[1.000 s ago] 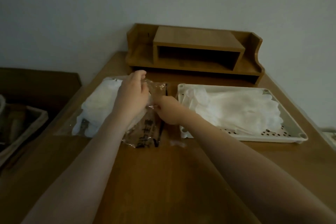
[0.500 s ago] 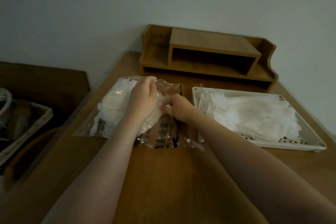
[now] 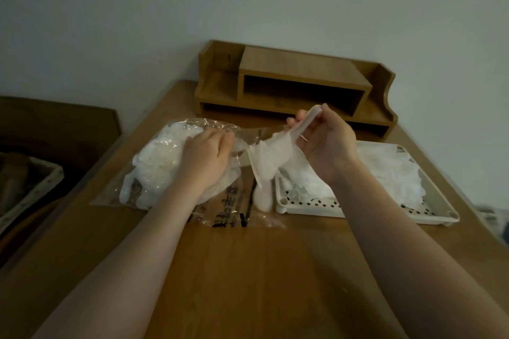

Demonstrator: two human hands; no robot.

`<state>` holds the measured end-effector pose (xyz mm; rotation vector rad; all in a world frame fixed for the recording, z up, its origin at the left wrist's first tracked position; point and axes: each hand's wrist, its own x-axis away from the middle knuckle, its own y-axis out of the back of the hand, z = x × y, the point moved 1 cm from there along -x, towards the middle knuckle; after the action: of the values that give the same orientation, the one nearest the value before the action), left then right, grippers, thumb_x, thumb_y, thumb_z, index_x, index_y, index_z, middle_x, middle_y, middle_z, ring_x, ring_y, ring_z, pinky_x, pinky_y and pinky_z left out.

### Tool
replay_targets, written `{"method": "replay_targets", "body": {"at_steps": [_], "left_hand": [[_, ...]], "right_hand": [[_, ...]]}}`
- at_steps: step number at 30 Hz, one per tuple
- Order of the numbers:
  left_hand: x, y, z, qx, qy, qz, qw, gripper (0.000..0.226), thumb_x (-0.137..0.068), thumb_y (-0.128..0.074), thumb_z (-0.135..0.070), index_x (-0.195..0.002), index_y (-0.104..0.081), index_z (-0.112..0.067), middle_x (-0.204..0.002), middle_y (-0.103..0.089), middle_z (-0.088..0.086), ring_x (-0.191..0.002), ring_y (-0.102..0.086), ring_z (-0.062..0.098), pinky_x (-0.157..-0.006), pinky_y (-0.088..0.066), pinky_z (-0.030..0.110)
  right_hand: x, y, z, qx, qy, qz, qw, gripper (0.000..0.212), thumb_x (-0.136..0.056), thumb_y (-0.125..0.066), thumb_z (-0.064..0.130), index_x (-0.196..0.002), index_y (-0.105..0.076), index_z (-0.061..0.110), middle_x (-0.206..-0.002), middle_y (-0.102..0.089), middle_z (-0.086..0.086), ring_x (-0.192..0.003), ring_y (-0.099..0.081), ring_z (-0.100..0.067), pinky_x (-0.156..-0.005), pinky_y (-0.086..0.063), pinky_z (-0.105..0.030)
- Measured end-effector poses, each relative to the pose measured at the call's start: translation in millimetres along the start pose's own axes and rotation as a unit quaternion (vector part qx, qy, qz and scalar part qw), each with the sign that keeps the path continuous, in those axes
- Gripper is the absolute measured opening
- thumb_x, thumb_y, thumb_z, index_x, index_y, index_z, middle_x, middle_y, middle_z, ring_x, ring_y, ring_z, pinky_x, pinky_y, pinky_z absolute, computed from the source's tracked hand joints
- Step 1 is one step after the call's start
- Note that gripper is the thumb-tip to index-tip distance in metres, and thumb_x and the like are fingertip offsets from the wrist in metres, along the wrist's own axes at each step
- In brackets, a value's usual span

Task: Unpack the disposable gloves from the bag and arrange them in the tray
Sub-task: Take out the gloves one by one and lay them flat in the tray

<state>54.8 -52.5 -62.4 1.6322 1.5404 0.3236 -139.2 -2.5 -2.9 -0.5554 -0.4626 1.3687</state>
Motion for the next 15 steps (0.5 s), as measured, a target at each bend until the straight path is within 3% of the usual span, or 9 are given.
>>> {"method": "replay_targets", "body": {"at_steps": [2, 4, 6, 8, 11, 13, 15], "left_hand": [[3.2, 0.3, -13.2, -0.016, -0.014, 0.007, 1.0, 0.056, -0.099, -0.021, -0.047, -0.128, -0.054, -0.013, -0.132, -0.052, 0.003, -0.126, -0.045, 0.021, -0.11, -0.027, 0.051], [7.8, 2.9, -35.8, -0.034, -0.079, 0.025, 0.996, 0.07, -0.088, -0.021, -0.063, -0.131, -0.05, -0.016, -0.135, -0.049, 0.0, -0.13, -0.039, 0.018, -0.113, -0.021, 0.05], [16.5, 1.6, -63.0, -0.033, -0.14, 0.049, 0.988, 0.079, -0.076, -0.041, -0.073, -0.131, -0.048, -0.016, -0.131, -0.049, -0.002, -0.125, -0.04, 0.015, -0.111, -0.023, 0.042], [24.2, -8.4, -77.0, -0.031, -0.148, 0.052, 0.987, 0.078, -0.07, -0.067, -0.061, -0.129, -0.046, -0.013, -0.124, -0.049, -0.003, -0.116, -0.042, 0.014, -0.103, -0.031, 0.034], [25.1, -14.7, -75.1, 0.031, -0.098, 0.013, 0.995, 0.05, -0.083, -0.067, -0.034, -0.123, -0.049, -0.009, -0.113, -0.054, -0.001, -0.101, -0.053, 0.014, -0.085, -0.044, 0.026], [20.6, -6.5, -69.9, 0.087, -0.07, 0.013, 0.994, 0.025, -0.091, -0.058, -0.023, -0.113, -0.055, -0.01, -0.094, -0.055, -0.008, -0.082, -0.054, 0.007, -0.067, -0.041, 0.012], [16.1, 3.1, -63.6, 0.096, -0.071, 0.027, 0.993, 0.01, -0.093, -0.056, -0.02, -0.1, -0.059, -0.013, -0.084, -0.055, -0.011, -0.075, -0.053, 0.007, -0.059, -0.037, 0.011]], "right_hand": [[4.3, 4.8, -0.7, 0.005, -0.019, 0.006, 1.0, 0.03, -0.101, -0.037, 0.025, -0.077, -0.046, 0.011, -0.067, -0.053, -0.006, -0.062, -0.056, -0.021, -0.073, -0.049, -0.035], [6.8, 5.4, -2.9, -0.023, -0.037, 0.017, 0.999, 0.031, -0.102, -0.036, 0.027, -0.078, -0.046, 0.011, -0.069, -0.051, -0.006, -0.063, -0.053, -0.021, -0.074, -0.049, -0.035], [7.8, 3.6, -0.5, -0.079, -0.042, 0.031, 0.996, 0.035, -0.102, -0.035, 0.029, -0.078, -0.051, 0.01, -0.071, -0.054, -0.006, -0.07, -0.059, -0.022, -0.082, -0.051, -0.039], [10.5, -0.6, 4.3, -0.101, -0.041, 0.043, 0.993, 0.033, -0.101, -0.037, 0.03, -0.083, -0.056, 0.009, -0.074, -0.06, -0.005, -0.08, -0.065, -0.022, -0.091, -0.051, -0.044], [13.5, -6.4, 9.7, -0.082, -0.02, 0.08, 0.993, 0.025, -0.096, -0.042, 0.03, -0.088, -0.055, 0.011, -0.08, -0.063, -0.004, -0.092, -0.067, -0.022, -0.096, -0.048, -0.048], [14.4, -6.4, 13.8, -0.052, -0.002, 0.088, 0.995, 0.022, -0.096, -0.043, 0.029, -0.084, -0.053, 0.014, -0.08, -0.062, -0.003, -0.095, -0.066, -0.022, -0.093, -0.05, -0.045], [13.4, -2.8, 16.6, -0.018, 0.006, 0.065, 0.998, 0.025, -0.099, -0.041, 0.027, -0.08, -0.052, 0.015, -0.074, -0.059, -0.001, -0.086, -0.066, -0.02, -0.084, -0.053, -0.04]]}}
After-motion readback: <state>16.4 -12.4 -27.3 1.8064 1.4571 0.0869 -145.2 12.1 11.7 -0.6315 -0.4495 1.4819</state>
